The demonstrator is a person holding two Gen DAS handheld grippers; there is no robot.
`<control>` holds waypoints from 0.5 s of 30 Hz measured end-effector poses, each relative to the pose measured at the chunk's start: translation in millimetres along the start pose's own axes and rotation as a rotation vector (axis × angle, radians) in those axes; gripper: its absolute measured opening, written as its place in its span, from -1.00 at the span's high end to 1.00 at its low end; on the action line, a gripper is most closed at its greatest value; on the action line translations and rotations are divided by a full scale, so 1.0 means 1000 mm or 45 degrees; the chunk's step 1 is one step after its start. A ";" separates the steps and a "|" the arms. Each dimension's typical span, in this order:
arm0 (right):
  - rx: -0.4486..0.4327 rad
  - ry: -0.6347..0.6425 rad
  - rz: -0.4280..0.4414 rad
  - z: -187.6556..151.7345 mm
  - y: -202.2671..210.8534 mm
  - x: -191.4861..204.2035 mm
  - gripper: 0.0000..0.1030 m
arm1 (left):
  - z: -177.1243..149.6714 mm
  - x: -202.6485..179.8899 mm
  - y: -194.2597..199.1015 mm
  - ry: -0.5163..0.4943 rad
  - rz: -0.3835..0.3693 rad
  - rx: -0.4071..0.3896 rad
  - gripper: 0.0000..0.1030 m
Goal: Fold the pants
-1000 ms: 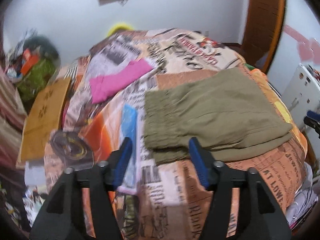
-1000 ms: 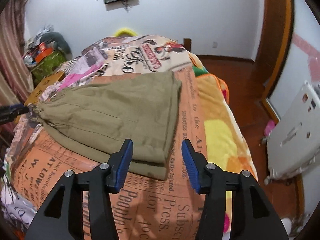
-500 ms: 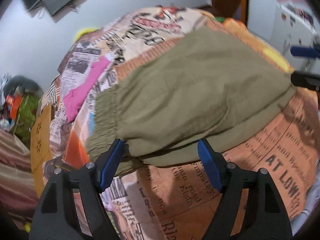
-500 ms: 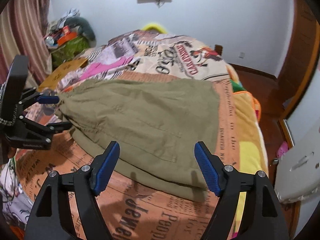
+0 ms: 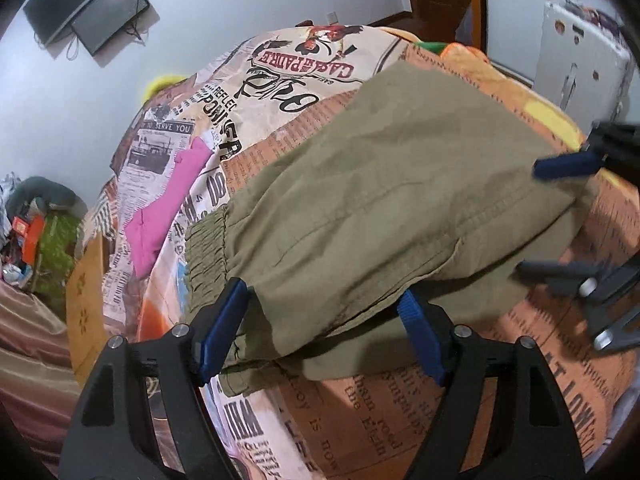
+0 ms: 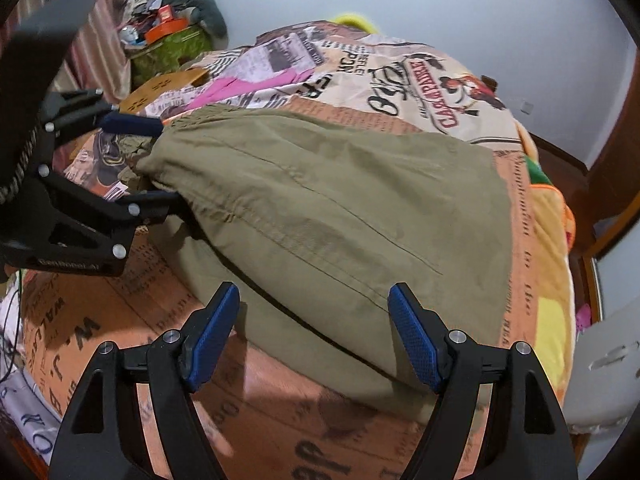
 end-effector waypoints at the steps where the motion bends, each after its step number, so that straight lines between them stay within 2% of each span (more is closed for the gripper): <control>1: 0.005 0.008 0.001 0.002 -0.003 0.002 -0.44 | 0.002 0.002 0.002 0.013 -0.016 -0.004 -0.48; 4: 0.004 0.039 0.001 0.008 -0.011 0.008 -0.44 | 0.005 0.004 0.006 0.032 -0.044 -0.021 -0.48; 8: -0.052 0.025 0.000 0.016 -0.011 0.006 -0.39 | 0.004 0.003 0.008 0.053 -0.085 -0.021 -0.48; 10: -0.081 0.005 0.029 0.018 -0.008 0.004 -0.05 | 0.002 0.000 0.008 0.046 -0.101 -0.020 -0.48; 11: -0.084 -0.007 0.046 0.019 -0.007 0.003 0.02 | 0.001 -0.002 0.007 0.039 -0.118 -0.020 -0.48; 13: -0.097 -0.022 0.065 0.022 -0.006 0.002 0.34 | -0.001 -0.008 0.006 0.025 -0.124 -0.023 -0.48; 15: -0.107 -0.029 0.077 0.022 -0.004 0.002 0.48 | -0.001 -0.010 0.004 0.017 -0.089 -0.027 -0.48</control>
Point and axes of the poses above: each gripper's, at about its wrist camera, not at the fingertips, and y roughly against the way its jaws point, x to its left, z to its top, the point moved 8 cm from there along -y, roughly the way its jaws point, and after that the axes turned 12 degrees about x, right-handed, at the moved point
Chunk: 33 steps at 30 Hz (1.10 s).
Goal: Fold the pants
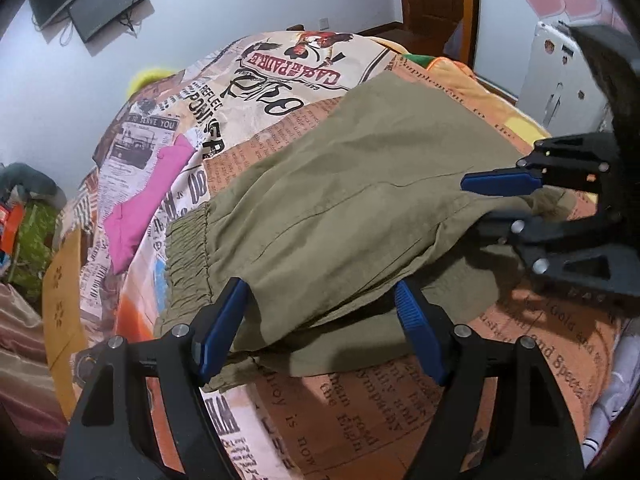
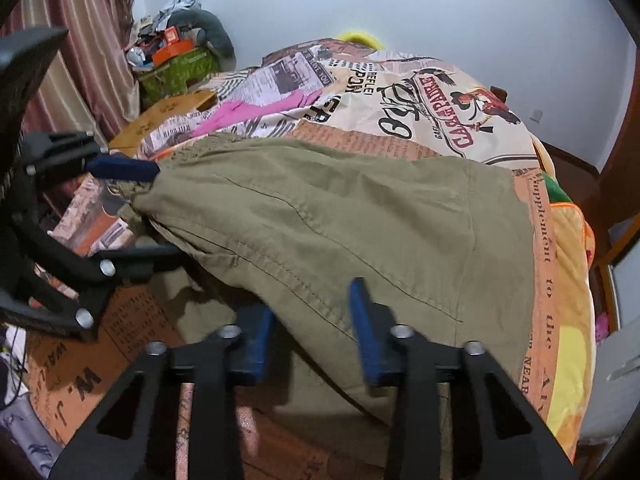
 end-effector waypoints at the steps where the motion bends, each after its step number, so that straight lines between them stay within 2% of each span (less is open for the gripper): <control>1: -0.009 0.001 0.011 0.000 0.002 0.002 0.56 | 0.001 0.000 -0.002 -0.002 0.036 0.001 -0.48; 3: -0.018 0.008 0.021 -0.001 0.004 0.004 0.66 | 0.002 0.001 -0.006 -0.005 0.087 0.001 -0.42; 5: -0.021 0.012 0.027 0.000 0.006 0.006 0.69 | 0.004 0.002 -0.006 0.004 0.093 -0.001 -0.21; 7: -0.028 0.013 0.037 0.000 0.010 0.007 0.75 | 0.004 0.004 -0.004 0.016 0.090 -0.006 0.04; 9: -0.040 0.014 0.041 0.000 0.014 0.008 0.76 | 0.003 0.006 0.002 0.027 0.074 -0.025 0.18; 12: -0.051 0.025 0.045 0.001 0.020 0.008 0.77 | -0.001 0.006 0.012 0.028 0.048 -0.047 0.28; 18: -0.032 0.057 0.046 -0.006 0.020 0.011 0.77 | -0.013 0.000 0.012 0.034 -0.025 -0.021 0.29; 23: 0.065 0.044 0.060 -0.019 0.004 0.011 0.76 | -0.028 -0.006 -0.005 0.049 -0.085 0.058 0.29; 26: 0.115 0.033 0.039 -0.028 -0.002 0.008 0.59 | -0.036 -0.005 -0.006 0.067 -0.094 0.075 0.28; 30: 0.115 0.004 0.023 -0.036 0.009 0.001 0.19 | -0.044 0.006 0.007 0.140 -0.146 0.049 0.20; 33: 0.099 -0.050 0.030 -0.042 0.022 -0.011 0.16 | -0.048 0.025 0.020 0.228 -0.158 0.004 0.02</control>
Point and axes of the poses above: each gripper's, at about its wrist camera, not at the fingertips, and y roughly against the way its jaws point, x to its left, z to its top, the point moved 8 cm from there along -y, roughly the way its jaws point, and after that the axes turned 12 degrees about x, right-handed, at the moved point
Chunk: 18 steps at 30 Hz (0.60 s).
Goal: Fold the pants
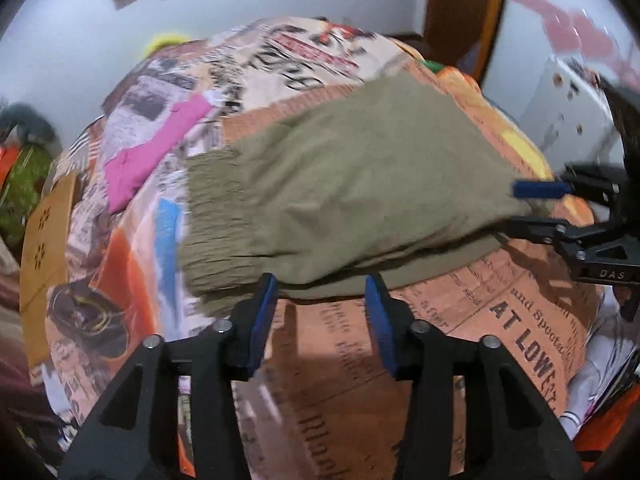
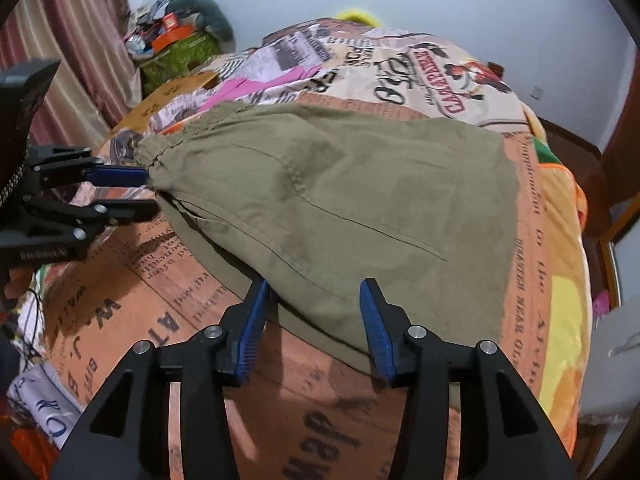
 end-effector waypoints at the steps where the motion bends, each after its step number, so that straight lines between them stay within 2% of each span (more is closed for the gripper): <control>1: -0.002 -0.020 0.001 -0.002 0.003 -0.004 0.16 | 0.001 0.006 0.004 0.030 -0.006 -0.015 -0.04; 4: -0.012 -0.107 -0.016 -0.010 0.014 -0.022 0.16 | 0.003 0.033 0.015 0.142 -0.008 -0.053 -0.15; 7: -0.038 -0.217 -0.028 -0.020 0.025 -0.045 0.15 | 0.003 0.056 0.015 0.216 0.017 -0.054 -0.18; 9: -0.060 -0.304 -0.046 -0.028 0.033 -0.063 0.15 | 0.004 0.068 0.010 0.280 -0.018 -0.037 -0.18; 12: -0.074 -0.408 -0.072 -0.037 0.038 -0.085 0.15 | 0.006 0.072 -0.001 0.326 -0.089 -0.008 -0.18; 16: -0.043 -0.490 -0.130 -0.046 0.035 -0.106 0.15 | 0.009 0.063 -0.021 0.322 -0.119 0.048 -0.18; 18: -0.034 -0.516 -0.121 -0.049 0.031 -0.110 0.15 | 0.010 0.057 -0.030 0.313 -0.109 0.065 -0.18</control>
Point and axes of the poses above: each gripper's, at about its wrist camera, not at the fingertips, and y roughly against the way its jaws point, x to its left, z to its top, the point moved 8 cm from there along -y, roughly the way its jaws point, and after that the axes turned 12 degrees about x, right-handed, at the moved point
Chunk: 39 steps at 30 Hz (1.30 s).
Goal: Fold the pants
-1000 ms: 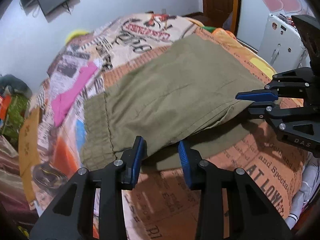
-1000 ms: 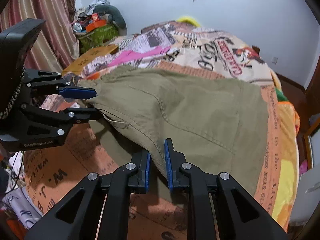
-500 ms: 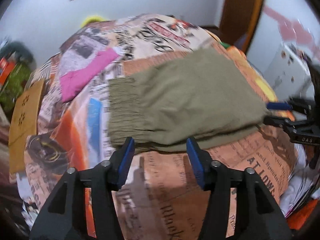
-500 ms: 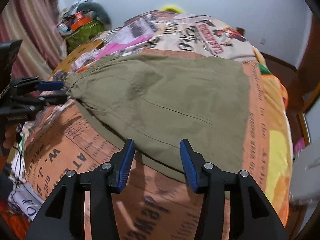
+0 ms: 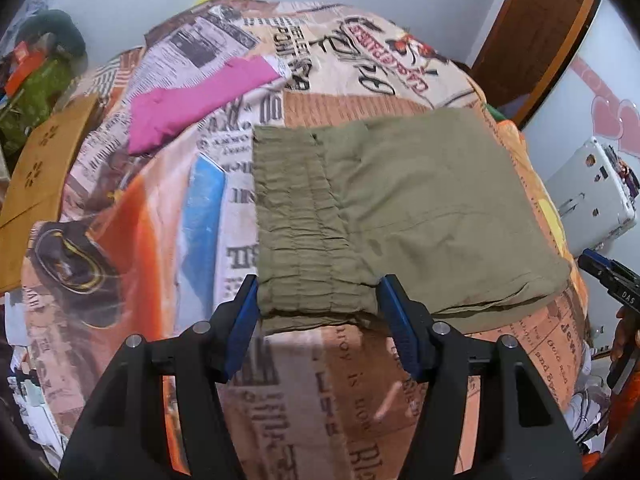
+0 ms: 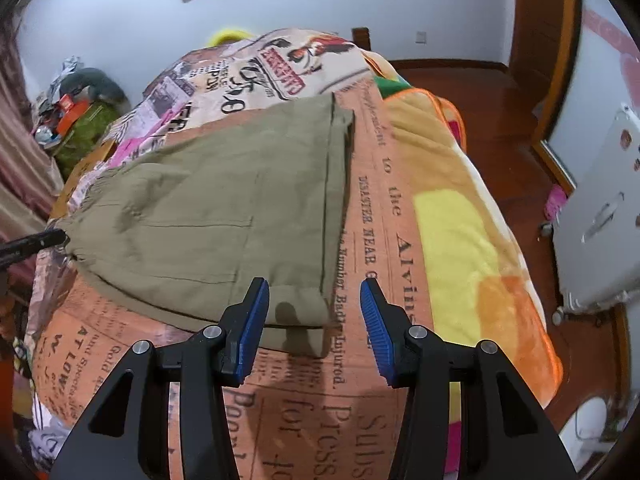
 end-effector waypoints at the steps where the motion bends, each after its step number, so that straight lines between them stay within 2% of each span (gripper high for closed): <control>1: 0.006 -0.010 0.007 -0.001 -0.002 0.000 0.15 | 0.000 -0.001 -0.001 -0.008 0.017 -0.010 -0.18; 3: 0.024 -0.025 0.027 -0.002 -0.008 0.002 0.15 | 0.001 -0.003 0.000 -0.019 0.031 -0.032 -0.17; 7: 0.088 0.004 0.036 -0.008 -0.026 0.009 0.15 | 0.001 0.002 0.008 -0.015 0.017 -0.069 -0.01; 10: 0.141 0.011 0.042 -0.014 -0.043 0.009 0.15 | 0.002 0.004 0.015 -0.018 0.020 -0.089 0.04; 12: 0.134 0.008 0.054 -0.016 -0.045 0.007 0.15 | 0.001 0.003 0.021 -0.032 0.034 -0.106 0.05; 13: 0.132 0.011 0.053 -0.016 -0.044 0.006 0.15 | 0.001 0.003 0.023 -0.035 0.040 -0.108 0.12; 14: 0.134 0.015 0.048 -0.017 -0.044 0.005 0.15 | 0.000 0.005 0.023 -0.034 0.073 -0.110 0.30; 15: 0.136 0.022 0.040 -0.018 -0.044 0.004 0.15 | -0.001 0.010 0.022 -0.030 0.145 -0.099 0.49; 16: 0.138 0.028 0.034 -0.019 -0.045 0.003 0.15 | -0.002 0.014 0.020 -0.023 0.169 -0.090 0.49; 20: 0.138 0.024 0.035 -0.021 -0.045 0.001 0.16 | -0.013 0.036 0.004 0.078 0.031 -0.017 0.49; 27: 0.137 0.043 -0.015 -0.021 -0.044 0.001 0.16 | -0.005 0.034 0.024 0.084 0.016 -0.074 0.46; 31: 0.140 0.031 -0.028 -0.021 -0.045 -0.002 0.16 | 0.009 0.011 0.035 0.027 -0.057 -0.133 0.40; 34: 0.151 0.022 -0.041 -0.021 -0.043 -0.004 0.15 | 0.011 -0.017 0.024 -0.034 -0.121 -0.109 0.40; 36: 0.160 0.017 -0.052 -0.018 -0.039 -0.004 0.15 | 0.007 -0.036 0.006 -0.082 -0.115 -0.060 0.40; 39: 0.128 0.029 -0.034 -0.007 -0.027 0.005 0.15 | 0.000 -0.048 -0.017 -0.134 -0.044 -0.016 0.40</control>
Point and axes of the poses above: each gripper's, at about its wrist camera, not at the fingertips, and y roughly against the way its jaws point, x to its left, z to its top, the point moved 8 cm from there along -y, roughly the way its jaws point, and after that the axes turned 12 degrees about x, right-handed, at the moved point
